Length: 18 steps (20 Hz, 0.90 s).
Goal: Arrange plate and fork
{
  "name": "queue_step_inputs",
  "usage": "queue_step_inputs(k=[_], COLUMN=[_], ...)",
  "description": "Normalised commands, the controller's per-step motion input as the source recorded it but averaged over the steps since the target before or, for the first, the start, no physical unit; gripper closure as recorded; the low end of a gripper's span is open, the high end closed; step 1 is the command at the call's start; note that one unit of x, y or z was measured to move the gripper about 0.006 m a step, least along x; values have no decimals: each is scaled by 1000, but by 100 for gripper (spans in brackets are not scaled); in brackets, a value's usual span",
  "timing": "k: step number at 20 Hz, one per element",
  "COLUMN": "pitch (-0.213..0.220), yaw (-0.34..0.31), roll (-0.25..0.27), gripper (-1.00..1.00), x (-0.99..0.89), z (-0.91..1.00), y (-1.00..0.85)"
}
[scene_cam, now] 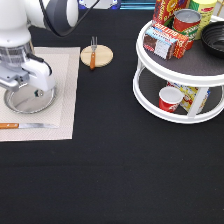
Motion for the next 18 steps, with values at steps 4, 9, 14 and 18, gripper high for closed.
queue_step_inputs(k=[4,9,14,18], pitch=[-54,-67,-54,-41], yaw=[78,136,144,156], roll=[-97,-5,0,0], gripper=[-100,-100,-100,-100], x=[-622,-627,-591,-564], z=[244,97,127,112], y=[626,552,573,554])
